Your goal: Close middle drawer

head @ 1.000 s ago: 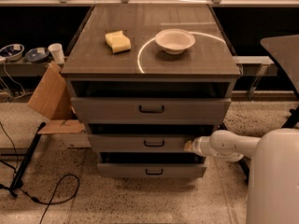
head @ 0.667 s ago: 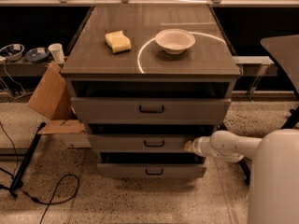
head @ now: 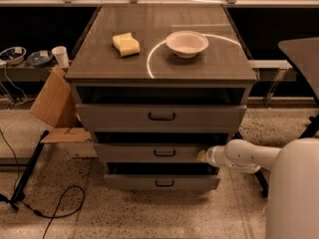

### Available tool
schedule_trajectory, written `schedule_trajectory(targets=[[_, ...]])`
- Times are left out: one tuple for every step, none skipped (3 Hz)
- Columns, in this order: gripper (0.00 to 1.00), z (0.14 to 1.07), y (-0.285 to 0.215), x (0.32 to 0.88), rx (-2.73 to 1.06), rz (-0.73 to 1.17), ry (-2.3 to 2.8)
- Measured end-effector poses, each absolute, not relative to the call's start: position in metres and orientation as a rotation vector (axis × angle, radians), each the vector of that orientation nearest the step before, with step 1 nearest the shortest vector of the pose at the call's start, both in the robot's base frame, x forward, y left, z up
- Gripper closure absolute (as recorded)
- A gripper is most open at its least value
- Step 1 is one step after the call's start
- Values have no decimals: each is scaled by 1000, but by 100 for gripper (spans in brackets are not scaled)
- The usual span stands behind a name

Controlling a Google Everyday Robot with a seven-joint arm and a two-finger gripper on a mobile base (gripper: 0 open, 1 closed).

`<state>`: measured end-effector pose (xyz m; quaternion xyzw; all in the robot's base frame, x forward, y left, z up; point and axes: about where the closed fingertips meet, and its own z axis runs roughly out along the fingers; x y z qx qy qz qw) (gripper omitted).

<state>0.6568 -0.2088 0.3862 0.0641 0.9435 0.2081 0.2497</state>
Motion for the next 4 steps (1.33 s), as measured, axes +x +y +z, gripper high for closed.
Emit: schedule_trajectory(targets=[[100, 386, -209, 656, 174, 567, 2569], [100, 389, -214, 657, 162, 556, 2569], [100, 389, -214, 656, 162, 556, 2569], [100, 397, -222, 653, 126, 538, 2579]])
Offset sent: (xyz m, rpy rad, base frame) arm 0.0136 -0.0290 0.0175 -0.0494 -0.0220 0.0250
